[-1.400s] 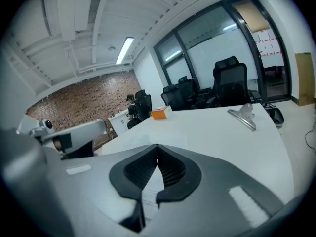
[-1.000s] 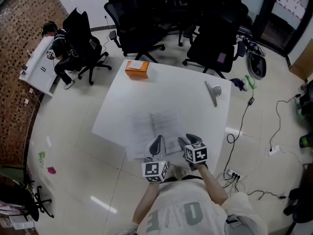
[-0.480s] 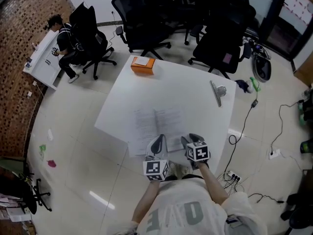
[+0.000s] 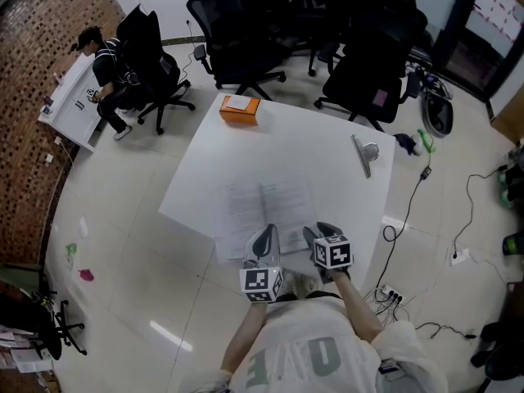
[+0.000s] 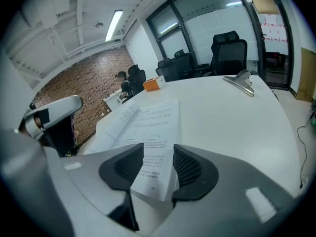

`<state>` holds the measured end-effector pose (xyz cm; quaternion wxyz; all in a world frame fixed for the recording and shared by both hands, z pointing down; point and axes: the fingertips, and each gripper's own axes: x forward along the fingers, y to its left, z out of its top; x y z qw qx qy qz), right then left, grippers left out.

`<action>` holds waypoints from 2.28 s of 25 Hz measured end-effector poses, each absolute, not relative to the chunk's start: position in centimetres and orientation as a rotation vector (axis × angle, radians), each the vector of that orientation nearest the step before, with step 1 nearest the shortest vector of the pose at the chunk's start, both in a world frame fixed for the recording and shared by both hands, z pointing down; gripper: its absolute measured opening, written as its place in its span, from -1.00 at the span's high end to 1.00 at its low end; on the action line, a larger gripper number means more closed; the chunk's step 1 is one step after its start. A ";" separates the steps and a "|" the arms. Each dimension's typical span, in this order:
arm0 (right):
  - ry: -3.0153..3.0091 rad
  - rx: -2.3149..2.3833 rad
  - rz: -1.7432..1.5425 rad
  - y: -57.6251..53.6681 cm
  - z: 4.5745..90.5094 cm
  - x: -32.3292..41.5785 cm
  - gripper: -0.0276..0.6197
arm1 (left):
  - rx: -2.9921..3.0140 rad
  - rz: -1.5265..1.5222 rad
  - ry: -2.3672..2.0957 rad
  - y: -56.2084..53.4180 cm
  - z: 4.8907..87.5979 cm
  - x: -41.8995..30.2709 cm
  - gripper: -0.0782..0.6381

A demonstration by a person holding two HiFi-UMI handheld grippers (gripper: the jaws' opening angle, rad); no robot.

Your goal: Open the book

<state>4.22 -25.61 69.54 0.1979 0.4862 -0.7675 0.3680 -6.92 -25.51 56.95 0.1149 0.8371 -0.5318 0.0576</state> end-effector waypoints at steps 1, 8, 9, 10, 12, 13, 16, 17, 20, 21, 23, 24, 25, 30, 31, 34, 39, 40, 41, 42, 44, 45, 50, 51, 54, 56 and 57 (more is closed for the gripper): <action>-2.148 1.364 1.031 -25.6 69.4 4.2 0.35 | 2.454 0.168 -1.556 -25.5 56.9 -6.9 0.74; -2.188 1.361 1.000 -25.7 67.5 3.8 0.43 | 2.453 0.158 -1.545 -25.1 57.2 -6.8 0.74; -2.191 1.371 0.980 -25.9 67.1 3.7 0.49 | 2.450 0.155 -1.547 -25.1 57.2 -7.0 0.74; -2.182 1.391 0.964 -26.0 66.9 3.8 0.62 | 2.446 0.152 -1.551 -25.1 57.1 -7.1 0.74; -2.123 1.433 0.947 -26.3 67.2 4.3 0.83 | 2.439 0.146 -1.558 -25.1 57.1 -7.2 0.74; -2.085 1.447 0.944 -26.3 67.7 4.7 0.84 | 2.436 0.145 -1.561 -25.1 57.1 -7.3 0.74; -2.026 1.469 0.960 -26.1 68.7 5.6 0.88 | 2.428 0.142 -1.568 -25.0 57.2 -7.5 0.74; -2.029 1.472 0.966 -26.1 68.7 5.6 0.89 | 2.426 0.144 -1.570 -24.9 57.2 -7.6 0.74; -2.050 1.473 0.953 -26.1 68.3 5.4 0.90 | 2.433 0.173 -1.569 -24.8 57.7 -7.5 0.74; -2.060 1.471 0.950 -26.1 68.1 5.3 0.90 | 2.444 0.195 -1.564 -24.7 58.0 -7.3 0.74; -2.090 1.462 0.957 -26.2 67.3 4.9 0.90 | 2.479 0.247 -1.544 -24.4 58.7 -6.6 0.74; -2.108 1.453 0.961 -26.2 66.8 4.6 0.91 | 2.502 0.270 -1.532 -24.2 59.0 -6.2 0.74; -2.129 1.442 0.964 -26.3 66.2 4.3 0.91 | 2.526 0.290 -1.516 -24.0 59.3 -5.7 0.74; -2.240 1.388 1.041 -26.7 63.5 2.1 0.91 | 2.624 0.293 -1.348 -22.7 60.2 -3.2 0.46; -2.255 1.381 1.055 -26.8 63.1 1.8 0.91 | 2.638 0.283 -1.313 -22.4 60.3 -2.9 0.41; -2.277 1.353 1.039 -27.3 62.4 1.0 0.91 | 2.634 0.268 -1.219 -21.5 61.1 -2.5 0.32; -2.291 1.309 1.016 -27.4 62.2 -0.1 0.91 | 2.618 0.386 -1.093 -20.3 63.8 -1.5 0.23; -2.296 1.301 1.014 -27.4 62.1 -0.4 0.91 | 2.626 0.406 -1.117 -20.4 63.9 -1.5 0.23; -2.303 1.293 1.015 -27.3 62.0 -0.6 0.91 | 2.633 0.421 -1.152 -20.6 63.9 -1.6 0.23; -2.310 1.287 1.020 -27.3 61.9 -0.8 0.91 | 2.638 0.434 -1.189 -20.9 63.9 -1.6 0.23; -2.321 1.281 1.040 -27.3 61.8 -1.2 0.91 | 2.654 0.475 -1.247 -21.5 63.9 -1.5 0.30; -2.325 1.281 1.051 -27.3 61.7 -1.3 0.91 | 2.669 0.508 -1.268 -21.6 63.9 -1.5 0.34; -2.337 1.290 1.046 -27.6 60.9 -1.5 0.91 | 2.699 0.589 -1.361 -22.0 63.3 -1.6 0.56; -2.341 1.293 1.040 -27.7 60.7 -1.3 0.90 | 2.693 0.571 -1.377 -22.1 63.1 -1.7 0.59; -2.362 1.296 1.037 -27.8 60.2 -0.9 0.86 | 2.678 0.518 -1.433 -22.5 62.5 -2.4 0.69; -2.377 1.301 1.022 -27.8 59.7 -0.7 0.84 | 2.685 0.490 -1.456 -22.6 61.9 -2.5 0.74; -2.383 1.310 1.006 -27.8 59.4 -0.6 0.85 | 2.695 0.474 -1.460 -22.6 61.6 -2.4 0.73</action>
